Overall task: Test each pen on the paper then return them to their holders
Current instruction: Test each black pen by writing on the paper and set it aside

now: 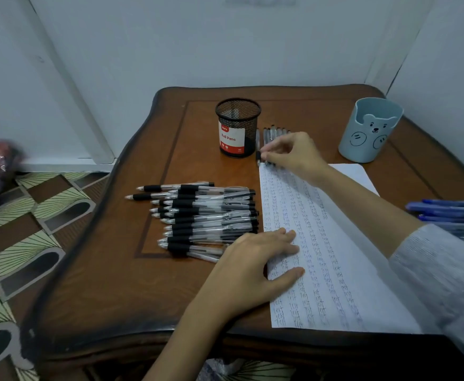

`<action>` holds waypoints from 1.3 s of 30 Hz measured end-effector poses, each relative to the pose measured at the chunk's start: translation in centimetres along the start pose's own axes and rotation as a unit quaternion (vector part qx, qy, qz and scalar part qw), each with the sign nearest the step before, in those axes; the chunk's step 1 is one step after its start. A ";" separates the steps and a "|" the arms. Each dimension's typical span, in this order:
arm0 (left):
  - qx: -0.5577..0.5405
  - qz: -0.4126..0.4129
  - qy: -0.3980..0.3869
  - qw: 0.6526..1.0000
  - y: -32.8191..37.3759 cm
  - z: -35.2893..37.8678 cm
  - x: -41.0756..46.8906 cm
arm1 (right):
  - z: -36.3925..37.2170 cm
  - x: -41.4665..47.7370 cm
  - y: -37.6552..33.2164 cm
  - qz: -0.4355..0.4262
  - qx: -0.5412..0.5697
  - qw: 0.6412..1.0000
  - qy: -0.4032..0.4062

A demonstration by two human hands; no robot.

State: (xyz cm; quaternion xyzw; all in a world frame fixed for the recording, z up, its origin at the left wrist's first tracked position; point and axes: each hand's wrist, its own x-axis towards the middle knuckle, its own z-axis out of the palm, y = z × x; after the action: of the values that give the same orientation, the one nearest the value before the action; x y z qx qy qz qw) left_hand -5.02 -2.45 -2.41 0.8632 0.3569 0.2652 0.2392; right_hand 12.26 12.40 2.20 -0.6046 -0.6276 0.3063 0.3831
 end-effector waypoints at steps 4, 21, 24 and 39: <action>-0.003 0.003 0.002 1.000 0.2 -0.1 0.1 | 0.3 -2.6 -0.2 -0.035 -0.021 0.988 -0.152; -0.008 0.002 -0.003 1.000 0.2 -0.2 0.1 | -1.0 -4.8 -0.9 0.019 0.121 0.988 -0.091; -0.007 0.002 -0.002 1.000 0.2 -0.1 0.0 | -3.0 -5.1 -1.0 0.036 0.331 0.942 -0.034; 0.013 0.019 -0.008 1.000 0.3 0.0 -0.1 | -9.1 -8.8 0.9 0.126 0.617 0.775 0.054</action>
State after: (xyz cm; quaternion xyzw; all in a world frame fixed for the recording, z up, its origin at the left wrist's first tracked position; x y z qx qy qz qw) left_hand -4.95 -2.76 -2.26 0.8747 0.3422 0.2582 0.2260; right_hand 20.25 3.02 5.16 -0.3274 -0.2005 0.6405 0.6651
